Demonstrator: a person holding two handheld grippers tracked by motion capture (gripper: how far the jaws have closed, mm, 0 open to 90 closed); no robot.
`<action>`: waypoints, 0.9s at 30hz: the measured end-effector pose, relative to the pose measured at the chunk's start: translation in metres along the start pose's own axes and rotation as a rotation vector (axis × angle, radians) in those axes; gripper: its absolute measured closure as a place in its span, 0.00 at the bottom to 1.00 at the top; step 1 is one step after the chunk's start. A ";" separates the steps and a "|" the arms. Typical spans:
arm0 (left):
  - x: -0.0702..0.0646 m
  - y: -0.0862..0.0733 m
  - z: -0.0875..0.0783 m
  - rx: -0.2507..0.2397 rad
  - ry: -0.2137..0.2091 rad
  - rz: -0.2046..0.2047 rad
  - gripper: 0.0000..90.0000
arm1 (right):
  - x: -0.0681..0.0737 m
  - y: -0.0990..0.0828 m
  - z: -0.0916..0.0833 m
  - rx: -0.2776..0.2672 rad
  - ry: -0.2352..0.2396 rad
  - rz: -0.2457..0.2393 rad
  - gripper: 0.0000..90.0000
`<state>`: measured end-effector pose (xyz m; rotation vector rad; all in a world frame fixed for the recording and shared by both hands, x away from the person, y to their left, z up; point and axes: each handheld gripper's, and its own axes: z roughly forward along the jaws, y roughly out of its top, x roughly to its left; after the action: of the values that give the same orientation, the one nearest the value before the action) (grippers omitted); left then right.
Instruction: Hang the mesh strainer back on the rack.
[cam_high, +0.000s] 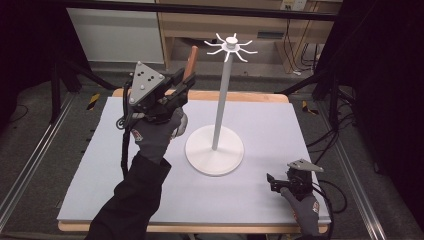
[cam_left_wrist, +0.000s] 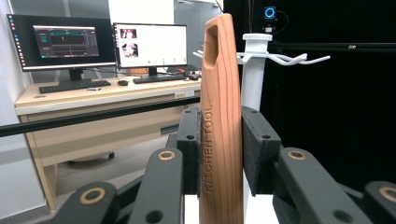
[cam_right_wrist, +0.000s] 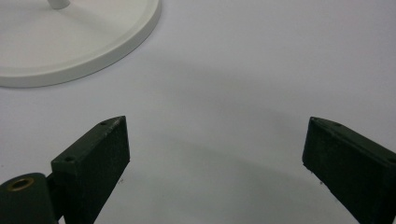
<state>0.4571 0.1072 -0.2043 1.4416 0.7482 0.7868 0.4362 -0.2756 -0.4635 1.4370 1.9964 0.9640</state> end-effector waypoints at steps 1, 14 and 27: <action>-0.001 0.000 0.001 0.002 0.000 0.002 0.78 | 0.000 0.000 0.000 0.001 -0.001 0.000 0.09; -0.007 0.003 0.013 0.007 -0.011 0.013 0.78 | -0.001 0.000 0.000 -0.001 0.005 0.006 0.09; -0.008 0.003 0.022 0.026 -0.004 0.026 0.78 | -0.001 0.000 0.000 -0.004 0.008 0.004 0.08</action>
<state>0.4705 0.0883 -0.2014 1.4789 0.7400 0.7963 0.4363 -0.2770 -0.4633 1.4378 1.9966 0.9760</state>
